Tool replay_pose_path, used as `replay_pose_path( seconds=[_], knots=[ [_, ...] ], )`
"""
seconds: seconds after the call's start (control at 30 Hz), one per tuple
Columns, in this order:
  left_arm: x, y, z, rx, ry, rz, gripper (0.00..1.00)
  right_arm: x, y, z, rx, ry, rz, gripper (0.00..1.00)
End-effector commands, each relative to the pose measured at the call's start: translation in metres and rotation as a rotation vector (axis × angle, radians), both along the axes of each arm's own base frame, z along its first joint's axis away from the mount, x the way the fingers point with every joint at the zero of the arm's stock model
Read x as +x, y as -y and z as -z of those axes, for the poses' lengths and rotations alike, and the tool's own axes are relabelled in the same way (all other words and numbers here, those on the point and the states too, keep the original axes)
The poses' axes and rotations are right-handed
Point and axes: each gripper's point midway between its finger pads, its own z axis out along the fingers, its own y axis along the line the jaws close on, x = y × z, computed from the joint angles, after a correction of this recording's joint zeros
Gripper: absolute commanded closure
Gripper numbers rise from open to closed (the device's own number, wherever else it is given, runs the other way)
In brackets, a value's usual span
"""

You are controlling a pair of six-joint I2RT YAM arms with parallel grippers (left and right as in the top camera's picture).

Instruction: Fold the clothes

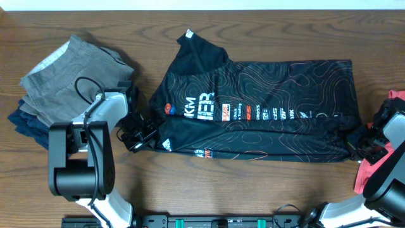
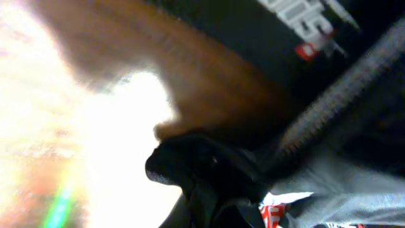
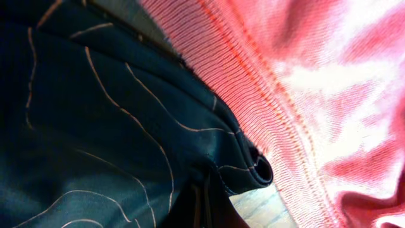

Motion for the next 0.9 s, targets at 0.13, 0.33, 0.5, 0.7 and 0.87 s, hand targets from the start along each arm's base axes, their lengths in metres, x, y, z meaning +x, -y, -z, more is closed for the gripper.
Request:
replay_pose_path(
  seconds=[0.13,0.33,0.5,0.7,0.87],
  knots=[
    [0.011,-0.011,-0.045,0.066,0.163,-0.053,0.93,0.015,0.002,-0.036,-0.028,0.139,0.001,0.83],
    [0.006,-0.010,-0.064,0.060,0.201,-0.055,0.02,0.064,-0.016,-0.097,0.016,0.434,-0.146,0.48],
    [0.015,-0.009,-0.073,0.052,0.265,-0.047,0.02,0.082,-0.033,-0.128,0.026,0.529,-0.275,0.47],
    [0.089,0.008,-0.122,0.037,0.640,0.154,0.02,0.090,-0.059,-0.129,0.047,0.523,-0.381,0.46],
    [0.153,0.032,-0.167,0.043,0.887,0.344,0.02,0.097,-0.083,-0.128,0.057,0.517,-0.502,0.39]
  ],
)
